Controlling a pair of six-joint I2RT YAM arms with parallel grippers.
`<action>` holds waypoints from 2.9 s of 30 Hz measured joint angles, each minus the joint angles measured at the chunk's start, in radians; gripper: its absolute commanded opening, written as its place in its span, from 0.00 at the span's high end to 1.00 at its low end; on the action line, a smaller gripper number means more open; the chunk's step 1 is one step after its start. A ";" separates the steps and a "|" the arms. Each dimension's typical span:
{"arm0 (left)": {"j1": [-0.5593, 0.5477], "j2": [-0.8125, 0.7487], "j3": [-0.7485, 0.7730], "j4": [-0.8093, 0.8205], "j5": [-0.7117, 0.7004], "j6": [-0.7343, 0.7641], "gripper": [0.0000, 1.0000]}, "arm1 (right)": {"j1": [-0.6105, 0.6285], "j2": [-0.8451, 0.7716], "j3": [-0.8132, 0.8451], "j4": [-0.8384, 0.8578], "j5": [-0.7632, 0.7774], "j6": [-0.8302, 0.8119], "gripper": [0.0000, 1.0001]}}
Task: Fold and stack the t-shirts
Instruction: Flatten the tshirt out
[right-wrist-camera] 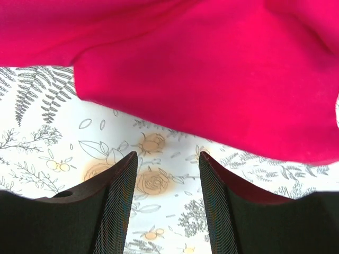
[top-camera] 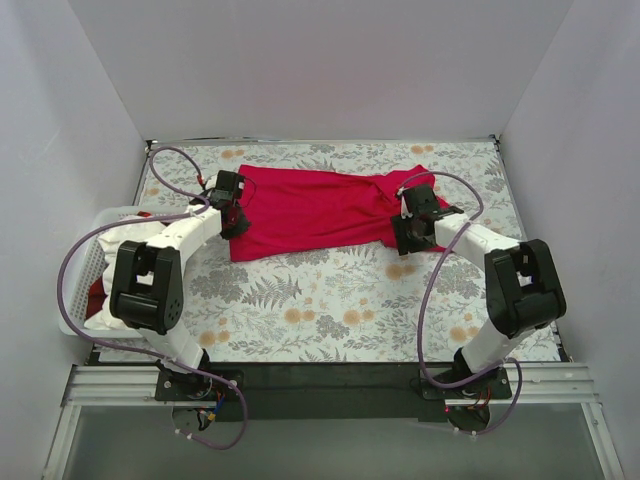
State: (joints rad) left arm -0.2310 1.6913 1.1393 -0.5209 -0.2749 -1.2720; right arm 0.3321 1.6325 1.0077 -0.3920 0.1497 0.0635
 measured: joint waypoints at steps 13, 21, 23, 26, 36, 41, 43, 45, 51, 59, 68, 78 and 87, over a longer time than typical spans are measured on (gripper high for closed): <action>0.000 -0.016 -0.006 0.002 -0.013 0.009 1.00 | 0.077 0.155 0.082 0.098 0.078 -0.129 0.56; 0.000 -0.016 -0.006 0.002 -0.022 0.013 1.00 | 0.077 0.164 0.097 0.056 0.100 -0.149 0.99; 0.000 -0.016 -0.006 0.002 -0.029 0.013 1.00 | 0.077 0.154 0.136 -0.041 0.071 -0.133 0.99; 0.000 -0.022 -0.006 0.002 -0.038 0.018 1.00 | 0.076 0.109 0.227 -0.215 -0.006 -0.098 0.99; 0.006 -0.033 -0.008 0.002 -0.053 0.024 1.00 | 0.045 -0.112 0.296 -0.491 -0.173 -0.017 0.53; 0.007 -0.033 -0.011 0.003 -0.058 0.027 1.00 | -0.061 -0.093 0.239 -0.448 -0.168 0.021 0.58; 0.007 -0.033 -0.015 0.002 -0.059 0.027 1.00 | -0.091 -0.073 0.221 -0.410 -0.164 0.038 0.60; 0.007 -0.033 -0.018 0.002 -0.059 0.027 1.00 | -0.101 -0.045 0.209 -0.360 -0.164 0.050 0.60; 0.007 -0.033 -0.018 0.002 -0.059 0.027 1.00 | -0.134 0.060 0.164 -0.196 -0.167 0.076 0.61; 0.009 -0.033 -0.019 0.002 -0.061 0.028 1.00 | -0.190 0.206 0.176 -0.042 -0.155 0.114 0.60; 0.029 -0.033 -0.019 0.002 -0.067 0.027 1.00 | -0.187 0.360 0.365 0.029 -0.147 0.105 0.55; 0.036 -0.033 -0.019 0.002 -0.068 0.027 1.00 | -0.188 0.202 0.241 0.005 -0.048 0.100 0.45; 0.038 -0.034 -0.019 0.002 -0.065 0.027 1.00 | -0.280 -0.092 -0.011 -0.056 0.067 0.170 0.47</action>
State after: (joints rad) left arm -0.1932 1.6573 1.1206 -0.5190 -0.3401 -1.2449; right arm 0.0521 1.5402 0.9970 -0.4477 0.2169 0.2337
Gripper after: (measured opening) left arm 0.045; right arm 0.534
